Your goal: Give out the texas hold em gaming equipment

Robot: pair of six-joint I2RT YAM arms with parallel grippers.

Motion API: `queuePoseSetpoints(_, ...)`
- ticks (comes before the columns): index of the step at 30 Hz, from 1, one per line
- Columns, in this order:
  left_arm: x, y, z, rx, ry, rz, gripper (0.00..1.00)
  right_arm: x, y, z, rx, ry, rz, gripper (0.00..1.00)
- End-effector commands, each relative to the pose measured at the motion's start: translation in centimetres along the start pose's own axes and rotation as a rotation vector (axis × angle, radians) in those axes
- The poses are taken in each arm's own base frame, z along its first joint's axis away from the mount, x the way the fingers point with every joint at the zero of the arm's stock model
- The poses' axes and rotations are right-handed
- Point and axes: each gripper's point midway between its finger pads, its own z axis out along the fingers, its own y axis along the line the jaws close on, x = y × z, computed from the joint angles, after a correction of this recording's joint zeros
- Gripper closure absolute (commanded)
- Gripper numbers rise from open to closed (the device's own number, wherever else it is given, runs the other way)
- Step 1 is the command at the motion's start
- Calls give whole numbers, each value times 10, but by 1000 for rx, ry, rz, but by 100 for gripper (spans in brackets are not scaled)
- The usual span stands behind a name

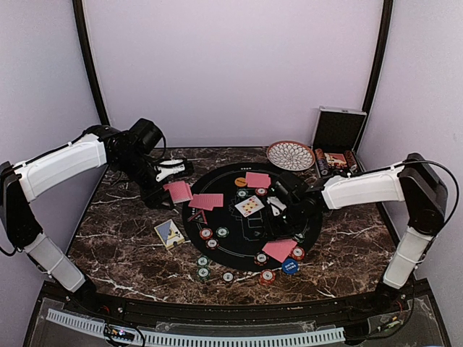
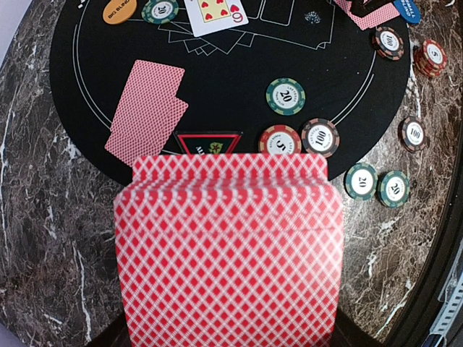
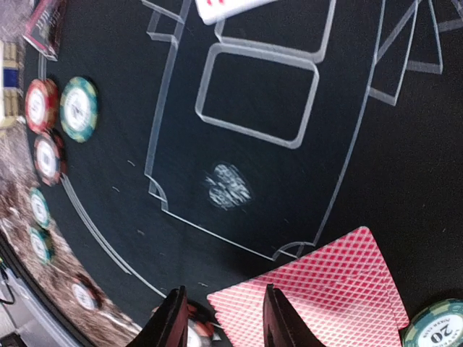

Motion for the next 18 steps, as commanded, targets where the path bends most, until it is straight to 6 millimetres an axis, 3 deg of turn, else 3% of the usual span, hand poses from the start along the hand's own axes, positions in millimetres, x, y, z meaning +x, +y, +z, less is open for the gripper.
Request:
queuePoseSetpoints(1,-12,1,-23,-19,-56,7,100,-42,23,-23,-33,-88,-28,62)
queuePoseSetpoints(4,-13,2,-23,-20,-57,9,100,-68,25,-22,-58,-123,-17,58)
queuePoseSetpoints(7,-13,2,-24,-21,-56,10,100,-90,15,-11,-67,-139,17,58)
queuePoseSetpoints(13,-10,1,-25,-27,-52,13,100,-107,-4,13,-97,-130,78,60)
queuePoseSetpoints(18,-9,1,-24,-27,-49,14,100,-127,-17,11,-122,-163,119,60)
